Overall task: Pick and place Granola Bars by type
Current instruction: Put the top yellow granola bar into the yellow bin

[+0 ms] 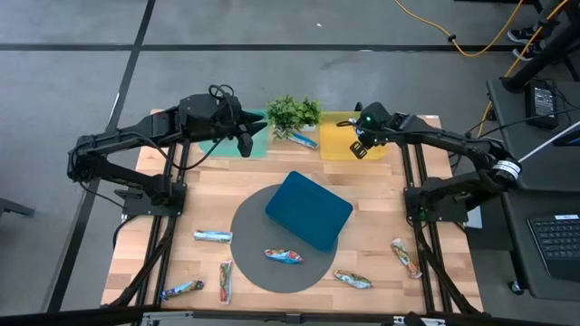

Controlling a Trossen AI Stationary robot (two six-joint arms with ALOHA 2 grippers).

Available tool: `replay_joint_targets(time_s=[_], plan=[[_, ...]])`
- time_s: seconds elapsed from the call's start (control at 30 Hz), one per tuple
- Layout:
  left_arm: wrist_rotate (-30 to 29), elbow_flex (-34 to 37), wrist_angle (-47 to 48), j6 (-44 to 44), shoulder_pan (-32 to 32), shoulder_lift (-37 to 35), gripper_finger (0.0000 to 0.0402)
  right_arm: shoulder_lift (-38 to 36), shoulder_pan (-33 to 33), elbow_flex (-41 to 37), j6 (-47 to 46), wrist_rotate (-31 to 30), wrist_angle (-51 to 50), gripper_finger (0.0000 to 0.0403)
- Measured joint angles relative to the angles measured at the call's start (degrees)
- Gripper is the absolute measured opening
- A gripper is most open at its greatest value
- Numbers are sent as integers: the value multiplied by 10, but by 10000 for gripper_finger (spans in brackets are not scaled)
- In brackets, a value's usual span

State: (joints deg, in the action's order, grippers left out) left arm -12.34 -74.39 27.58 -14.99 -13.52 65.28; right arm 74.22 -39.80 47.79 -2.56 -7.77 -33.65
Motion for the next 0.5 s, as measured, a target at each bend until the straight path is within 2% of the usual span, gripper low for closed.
replay_joint_targets(time_s=[0.23, 0.5], plan=[[-1, 0, 0, -3, 0, 0, 116, 11, -28, 0, 30, 5, 33, 67], [-17, 0, -2, -3, 0, 11, 116, 79, -60, 0, 48, 49, 36, 67]])
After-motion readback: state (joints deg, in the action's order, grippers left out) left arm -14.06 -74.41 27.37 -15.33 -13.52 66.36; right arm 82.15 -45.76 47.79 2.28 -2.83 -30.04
